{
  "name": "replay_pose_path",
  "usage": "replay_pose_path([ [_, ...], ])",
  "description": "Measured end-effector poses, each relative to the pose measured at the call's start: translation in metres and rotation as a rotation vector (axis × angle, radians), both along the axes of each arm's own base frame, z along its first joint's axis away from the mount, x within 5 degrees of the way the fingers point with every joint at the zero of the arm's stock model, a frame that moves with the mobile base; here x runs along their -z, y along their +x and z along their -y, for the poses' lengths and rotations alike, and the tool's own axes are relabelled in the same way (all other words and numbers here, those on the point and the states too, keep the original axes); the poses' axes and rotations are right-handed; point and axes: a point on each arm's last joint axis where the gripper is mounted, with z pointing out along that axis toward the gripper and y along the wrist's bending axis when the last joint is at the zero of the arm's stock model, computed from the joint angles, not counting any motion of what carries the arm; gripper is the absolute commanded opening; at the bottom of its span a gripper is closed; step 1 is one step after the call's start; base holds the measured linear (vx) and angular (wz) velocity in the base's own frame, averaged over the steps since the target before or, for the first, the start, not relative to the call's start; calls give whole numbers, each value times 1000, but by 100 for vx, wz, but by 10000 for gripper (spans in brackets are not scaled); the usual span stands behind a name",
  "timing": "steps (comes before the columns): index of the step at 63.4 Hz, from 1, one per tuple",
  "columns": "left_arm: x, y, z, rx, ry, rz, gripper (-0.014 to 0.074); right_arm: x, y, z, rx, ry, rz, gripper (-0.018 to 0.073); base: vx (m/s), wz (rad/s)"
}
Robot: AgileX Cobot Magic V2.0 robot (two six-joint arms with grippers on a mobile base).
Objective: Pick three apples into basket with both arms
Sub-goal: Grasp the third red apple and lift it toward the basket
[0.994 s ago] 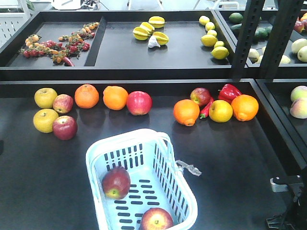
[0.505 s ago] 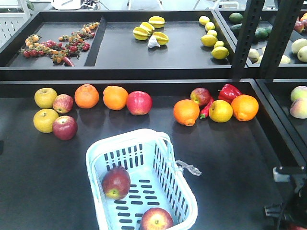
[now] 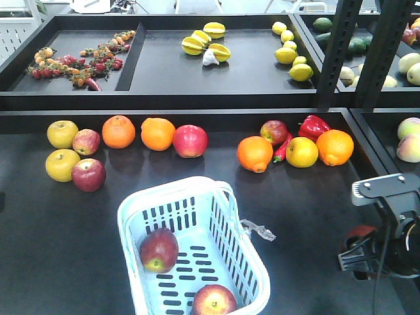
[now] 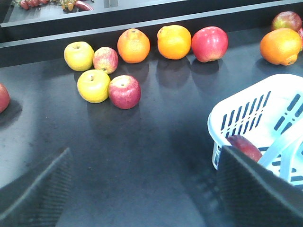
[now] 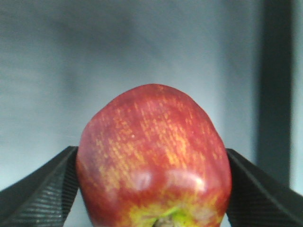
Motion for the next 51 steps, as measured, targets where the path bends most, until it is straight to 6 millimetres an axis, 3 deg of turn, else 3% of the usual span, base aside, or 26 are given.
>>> replay_pose_path([
  [15, 0, 0, 0, 0, 0, 0, 586, -23, -27, -39, -201, 80, 103, 288, 0, 0],
  [31, 0, 0, 0, 0, 0, 0, 586, -31, -35, -83, -419, 182, 242, 288, 0, 0],
  [43, 0, 0, 0, 0, 0, -1, 586, -19, -27, -115, -516, 246, 303, 291, 0, 0],
  [51, 0, 0, 0, 0, 0, -1, 586, -3, -18, -133, -549, 233, 260, 339, 0, 0],
])
